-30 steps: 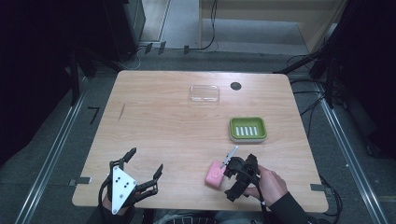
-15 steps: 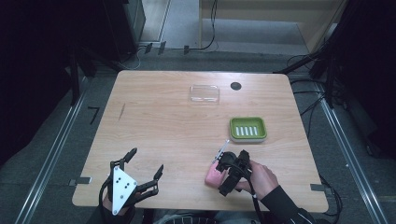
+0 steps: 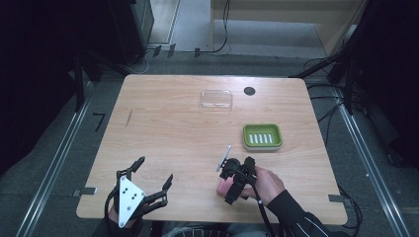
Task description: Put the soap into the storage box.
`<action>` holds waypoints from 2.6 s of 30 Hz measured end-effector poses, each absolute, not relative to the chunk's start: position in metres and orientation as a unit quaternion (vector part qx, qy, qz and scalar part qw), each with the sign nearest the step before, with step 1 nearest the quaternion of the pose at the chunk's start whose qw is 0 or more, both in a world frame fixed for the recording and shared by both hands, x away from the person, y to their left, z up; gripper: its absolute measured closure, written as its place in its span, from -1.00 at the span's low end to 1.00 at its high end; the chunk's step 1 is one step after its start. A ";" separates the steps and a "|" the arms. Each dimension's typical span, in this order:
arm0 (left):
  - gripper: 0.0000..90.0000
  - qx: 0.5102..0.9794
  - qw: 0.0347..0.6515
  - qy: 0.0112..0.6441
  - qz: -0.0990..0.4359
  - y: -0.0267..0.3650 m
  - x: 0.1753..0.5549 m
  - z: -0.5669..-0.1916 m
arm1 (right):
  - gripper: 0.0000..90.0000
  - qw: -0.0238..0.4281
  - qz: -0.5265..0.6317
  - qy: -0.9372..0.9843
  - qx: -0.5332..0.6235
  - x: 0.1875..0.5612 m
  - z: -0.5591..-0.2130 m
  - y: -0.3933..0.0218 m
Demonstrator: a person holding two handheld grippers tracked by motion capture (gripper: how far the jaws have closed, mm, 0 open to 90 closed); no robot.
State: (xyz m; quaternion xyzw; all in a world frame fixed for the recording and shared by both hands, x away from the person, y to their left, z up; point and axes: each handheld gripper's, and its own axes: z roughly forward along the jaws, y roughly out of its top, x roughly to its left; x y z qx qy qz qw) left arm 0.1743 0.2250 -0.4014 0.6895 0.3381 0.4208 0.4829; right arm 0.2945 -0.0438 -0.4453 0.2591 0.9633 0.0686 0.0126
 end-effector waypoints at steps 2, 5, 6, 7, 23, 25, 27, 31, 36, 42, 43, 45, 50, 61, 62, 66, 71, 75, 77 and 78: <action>-0.71 0.690 0.482 0.338 0.421 0.225 0.174 -0.401 | -1.00 0.007 0.067 0.963 0.260 0.297 -0.448 -0.040; -0.71 0.690 0.482 0.337 0.421 0.225 0.174 -0.401 | -1.00 0.009 0.059 0.965 0.257 0.300 -0.449 -0.037; -0.71 0.690 0.482 0.337 0.421 0.225 0.174 -0.401 | -1.00 0.010 0.057 0.965 0.257 0.301 -0.450 -0.036; -0.71 0.689 0.483 0.338 0.421 0.225 0.174 -0.402 | -1.00 0.010 0.052 0.965 0.256 0.302 -0.451 -0.035; -0.71 0.689 0.483 0.338 0.421 0.225 0.174 -0.401 | -1.00 0.004 0.020 0.969 0.247 0.309 -0.460 -0.018; -0.71 0.690 0.483 0.338 0.420 0.225 0.174 -0.401 | -1.00 0.003 0.019 0.969 0.245 0.310 -0.461 -0.018; -0.71 0.690 0.484 0.338 0.420 0.225 0.174 -0.401 | -0.97 0.003 0.012 0.969 0.247 0.310 -0.464 -0.016; -0.71 0.690 0.483 0.336 0.421 0.225 0.174 -0.401 | -0.94 0.004 0.006 0.969 0.246 0.311 -0.465 -0.015; -0.71 0.690 0.483 0.336 0.421 0.225 0.174 -0.401 | -0.86 0.001 0.005 0.970 0.244 0.311 -0.466 -0.015; -0.71 0.690 0.483 0.336 0.421 0.225 0.174 -0.401 | -0.73 -0.006 0.003 0.971 0.239 0.310 -0.466 -0.014; -0.71 0.690 0.483 0.336 0.421 0.225 0.174 -0.401 | -0.73 -0.006 0.003 0.971 0.239 0.310 -0.466 -0.014; -0.71 0.690 0.483 0.337 0.422 0.225 0.174 -0.401 | -0.73 -0.005 0.000 0.971 0.238 0.310 -0.466 -0.013; -0.71 0.690 0.483 0.336 0.422 0.225 0.174 -0.401 | -0.72 -0.003 -0.003 0.972 0.234 0.309 -0.467 -0.013; -0.71 0.690 0.483 0.335 0.423 0.225 0.174 -0.401 | -0.72 -0.002 0.001 0.973 0.229 0.309 -0.469 -0.013; -0.71 0.690 0.483 0.335 0.423 0.225 0.174 -0.401 | -0.71 -0.002 0.001 0.973 0.229 0.309 -0.469 -0.013; -0.71 0.689 0.483 0.336 0.423 0.225 0.173 -0.401 | -0.71 0.000 -0.001 0.974 0.225 0.309 -0.469 -0.013; -0.71 0.689 0.484 0.336 0.423 0.226 0.173 -0.401 | -0.70 0.003 -0.005 0.974 0.225 0.308 -0.469 -0.012; -0.71 0.688 0.484 0.336 0.423 0.226 0.173 -0.401 | -0.70 0.002 -0.005 0.974 0.226 0.308 -0.469 -0.012; -0.71 0.688 0.485 0.336 0.423 0.225 0.173 -0.401 | -0.70 0.003 -0.005 0.974 0.226 0.308 -0.469 -0.012; -0.71 0.689 0.484 0.335 0.423 0.226 0.173 -0.401 | -0.70 0.003 -0.005 0.974 0.226 0.308 -0.469 -0.012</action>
